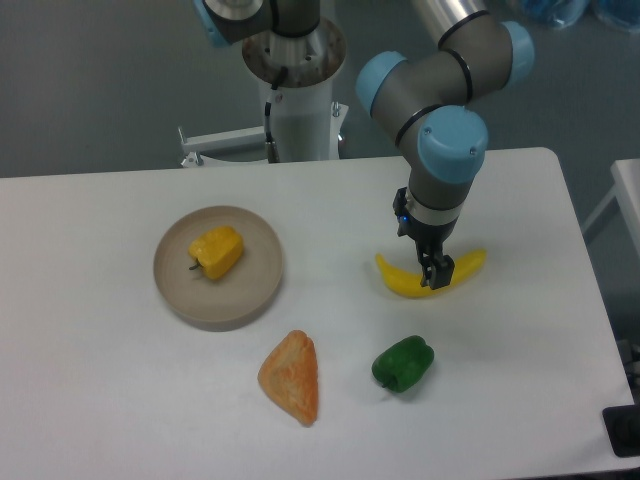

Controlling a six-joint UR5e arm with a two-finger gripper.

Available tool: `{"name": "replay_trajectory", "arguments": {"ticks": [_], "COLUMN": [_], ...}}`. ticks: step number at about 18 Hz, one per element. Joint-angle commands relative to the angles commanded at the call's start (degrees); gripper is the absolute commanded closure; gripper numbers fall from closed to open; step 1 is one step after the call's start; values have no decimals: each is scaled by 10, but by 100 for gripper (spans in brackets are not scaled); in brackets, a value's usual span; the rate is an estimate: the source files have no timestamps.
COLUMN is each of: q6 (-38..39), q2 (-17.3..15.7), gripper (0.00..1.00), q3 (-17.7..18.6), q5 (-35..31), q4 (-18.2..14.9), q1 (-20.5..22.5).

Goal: Pick up the yellow pepper from the plate
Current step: 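Move the open gripper from the banana over the yellow pepper on the plate, then lower the gripper onto the yellow pepper and close on it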

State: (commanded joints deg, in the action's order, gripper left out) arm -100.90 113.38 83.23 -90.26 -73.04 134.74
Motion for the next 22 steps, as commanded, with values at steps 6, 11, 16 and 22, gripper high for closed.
{"name": "replay_trajectory", "arguments": {"ticks": [6, 11, 16, 22], "q6": [3, 60, 240, 450], "q2": [-3, -27, -60, -59], "gripper": [0, 0, 0, 0], "q3": [-1, 19, 65, 117], "q5": [2, 16, 18, 20], "q4": [0, -7, -2, 4], "q1": [-5, -44, -145, -231]}}
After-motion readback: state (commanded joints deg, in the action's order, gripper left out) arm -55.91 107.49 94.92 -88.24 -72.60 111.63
